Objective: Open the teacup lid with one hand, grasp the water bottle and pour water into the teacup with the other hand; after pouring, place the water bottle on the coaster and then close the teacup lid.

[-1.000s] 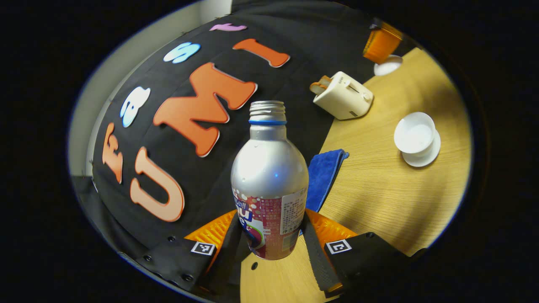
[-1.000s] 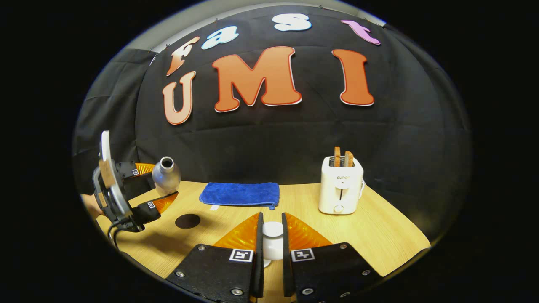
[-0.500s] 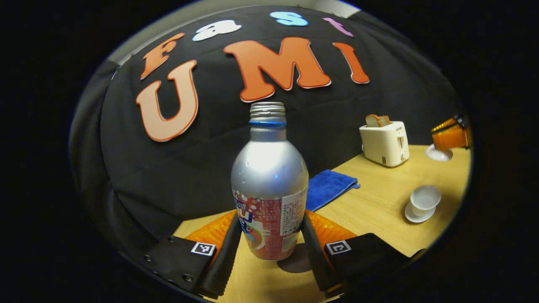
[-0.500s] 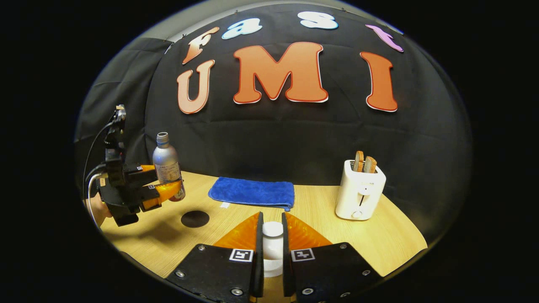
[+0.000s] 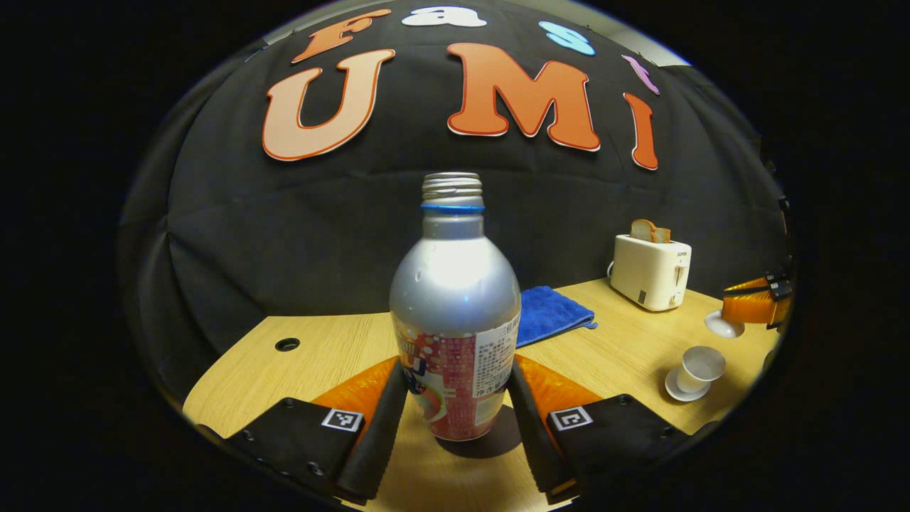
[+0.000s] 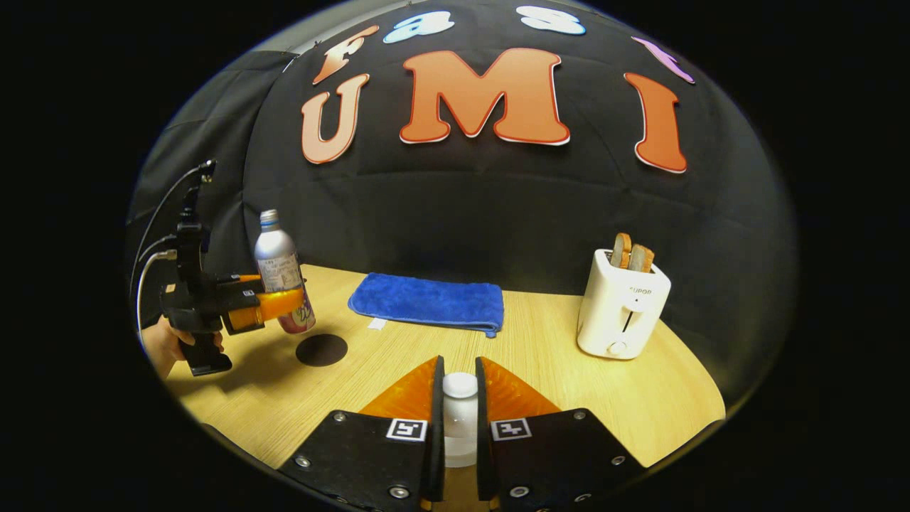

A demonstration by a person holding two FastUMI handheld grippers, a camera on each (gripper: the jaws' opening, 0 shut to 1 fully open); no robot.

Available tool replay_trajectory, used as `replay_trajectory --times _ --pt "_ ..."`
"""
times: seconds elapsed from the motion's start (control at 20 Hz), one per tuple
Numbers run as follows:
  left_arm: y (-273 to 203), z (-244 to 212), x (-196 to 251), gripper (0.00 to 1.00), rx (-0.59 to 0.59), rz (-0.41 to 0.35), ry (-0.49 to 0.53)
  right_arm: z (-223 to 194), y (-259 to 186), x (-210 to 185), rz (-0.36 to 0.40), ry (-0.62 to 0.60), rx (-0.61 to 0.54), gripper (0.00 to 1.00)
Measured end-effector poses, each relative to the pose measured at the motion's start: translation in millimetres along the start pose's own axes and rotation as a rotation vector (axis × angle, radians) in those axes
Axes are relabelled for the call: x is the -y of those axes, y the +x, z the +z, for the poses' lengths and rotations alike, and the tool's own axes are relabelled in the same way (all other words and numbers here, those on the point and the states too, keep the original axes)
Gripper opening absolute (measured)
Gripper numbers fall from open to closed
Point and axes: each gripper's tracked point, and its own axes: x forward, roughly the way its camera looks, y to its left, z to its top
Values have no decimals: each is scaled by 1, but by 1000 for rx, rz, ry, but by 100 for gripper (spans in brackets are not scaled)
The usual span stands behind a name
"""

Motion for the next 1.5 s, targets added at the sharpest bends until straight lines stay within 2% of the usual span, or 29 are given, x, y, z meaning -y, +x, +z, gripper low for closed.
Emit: replay_trajectory --times 0.2,0.55,0.95,1.5 --pt "0 3 1 79 12 -8 2 -21 8 -6 10 -5 -43 18" --pt "2 2 7 79 15 -16 -26 -37 12 -4 12 0 -55 18" --pt "1 -1 9 79 -11 -31 -48 -41 15 1 4 3 -24 19" --pt "3 -9 14 79 -52 -50 -69 -43 16 0 14 -38 1 28"
